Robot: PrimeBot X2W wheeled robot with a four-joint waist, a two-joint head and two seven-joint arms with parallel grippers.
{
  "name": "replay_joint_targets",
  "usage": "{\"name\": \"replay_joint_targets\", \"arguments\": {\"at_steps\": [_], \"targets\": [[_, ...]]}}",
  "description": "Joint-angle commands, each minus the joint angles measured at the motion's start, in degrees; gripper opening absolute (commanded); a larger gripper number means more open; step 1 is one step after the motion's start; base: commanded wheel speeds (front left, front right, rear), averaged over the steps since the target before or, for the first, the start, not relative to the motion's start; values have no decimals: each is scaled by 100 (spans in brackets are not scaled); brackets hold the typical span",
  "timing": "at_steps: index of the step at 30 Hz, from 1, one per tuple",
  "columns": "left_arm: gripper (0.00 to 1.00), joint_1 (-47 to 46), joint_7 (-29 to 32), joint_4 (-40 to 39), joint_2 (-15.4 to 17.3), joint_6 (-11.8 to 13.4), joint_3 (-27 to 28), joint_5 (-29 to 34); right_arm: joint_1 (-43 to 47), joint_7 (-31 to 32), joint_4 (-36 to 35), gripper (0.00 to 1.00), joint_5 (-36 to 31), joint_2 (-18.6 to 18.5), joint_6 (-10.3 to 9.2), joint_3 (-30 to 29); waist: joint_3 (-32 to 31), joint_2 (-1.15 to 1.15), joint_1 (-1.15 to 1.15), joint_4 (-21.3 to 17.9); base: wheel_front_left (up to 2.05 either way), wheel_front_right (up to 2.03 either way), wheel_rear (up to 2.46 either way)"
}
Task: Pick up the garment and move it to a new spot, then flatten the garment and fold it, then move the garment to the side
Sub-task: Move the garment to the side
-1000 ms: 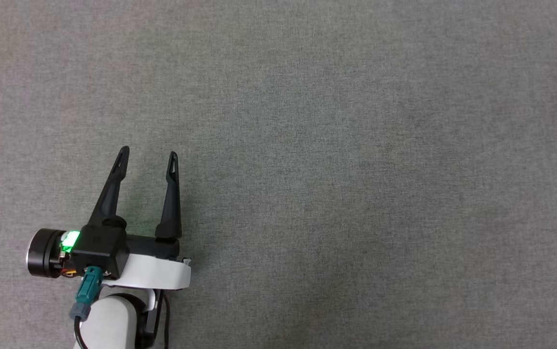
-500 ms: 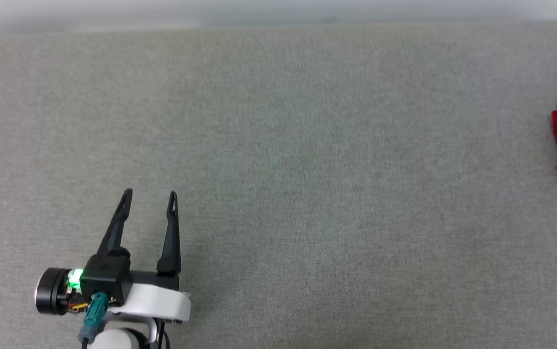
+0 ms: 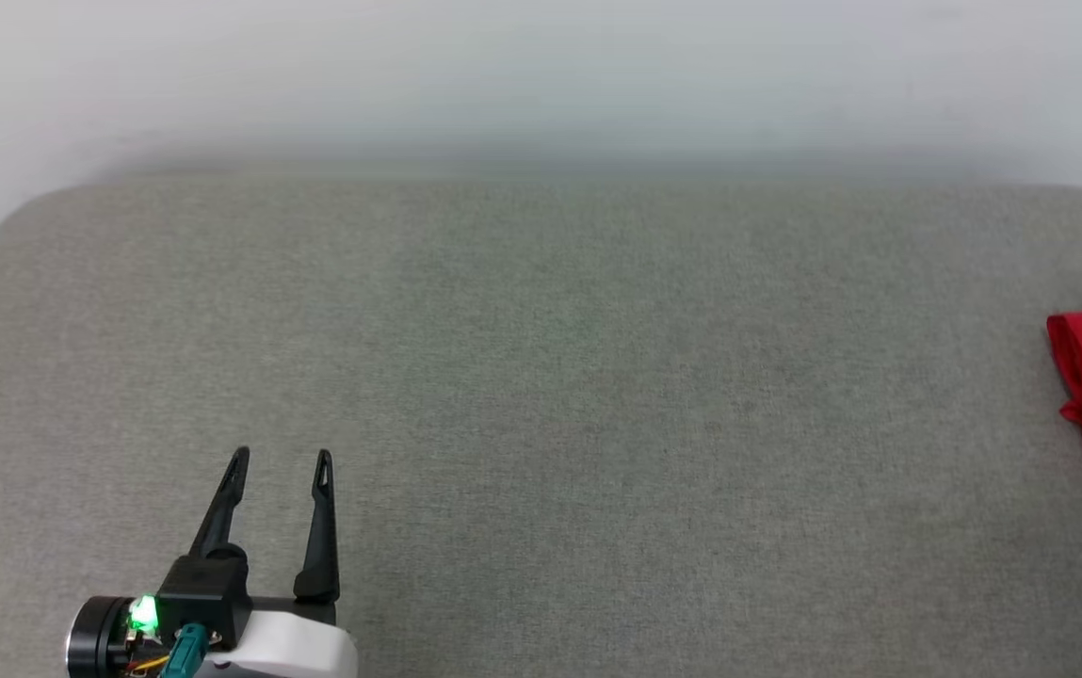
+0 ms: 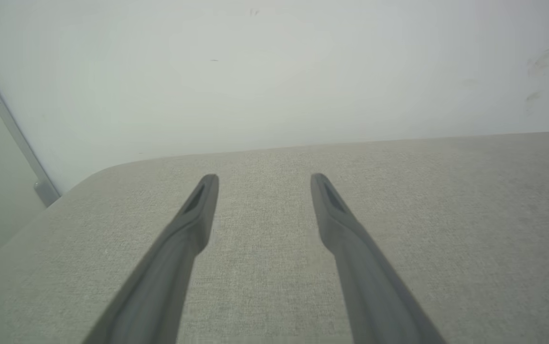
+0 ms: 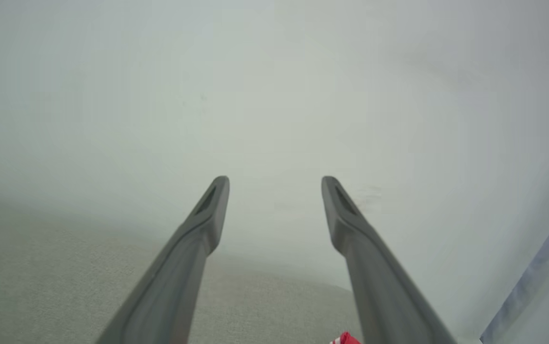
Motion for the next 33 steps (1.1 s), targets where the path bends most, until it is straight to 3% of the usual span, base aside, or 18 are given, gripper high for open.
{"name": "replay_joint_targets", "arguments": {"at_steps": [1,13,22,33], "targets": [[100,31,-12,13,28,-14,11,18,143,-95,-66,100,-12,123,-9,87,-116,0,2,94,0,0,0],[100,215,-13,105,17,-15,-13,33,1386,-758,-149,100,-133,1266,-10,742,-500,0,2,268,0,0,0],[100,354,-13,99,-4,-20,-84,51,2200,-850,55,100,-185,1525,-9,558,-645,0,2,284,0,0,0],[100,489,-13,131,4,-95,-141,15,2694,-858,-253,100,-205,1720,-9,426,-795,0,2,267,0,0,0]]}}
